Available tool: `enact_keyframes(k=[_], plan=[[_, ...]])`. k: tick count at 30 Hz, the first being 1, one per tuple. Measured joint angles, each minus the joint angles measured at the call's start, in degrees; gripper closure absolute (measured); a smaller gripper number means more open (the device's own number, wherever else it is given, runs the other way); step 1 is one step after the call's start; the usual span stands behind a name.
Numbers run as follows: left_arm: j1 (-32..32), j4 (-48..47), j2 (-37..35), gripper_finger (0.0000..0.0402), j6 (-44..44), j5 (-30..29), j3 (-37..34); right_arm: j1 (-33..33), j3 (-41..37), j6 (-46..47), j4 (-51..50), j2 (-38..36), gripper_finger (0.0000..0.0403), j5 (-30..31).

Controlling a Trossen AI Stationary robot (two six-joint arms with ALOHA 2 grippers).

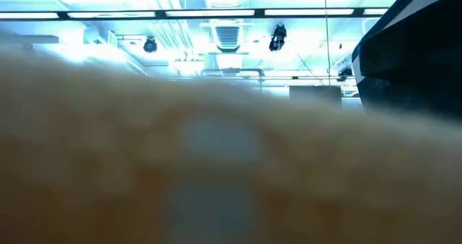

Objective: Fold towel
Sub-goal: Fold the yellow towel

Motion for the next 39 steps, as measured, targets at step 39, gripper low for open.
enact_keyframes(k=[39], plan=[[17.10, -18.83, -0.33, 0.0293, 9.38, 4.17, -14.38, -1.87, -0.45, -4.76, 6.04, 5.65, 0.0401, 1.58]])
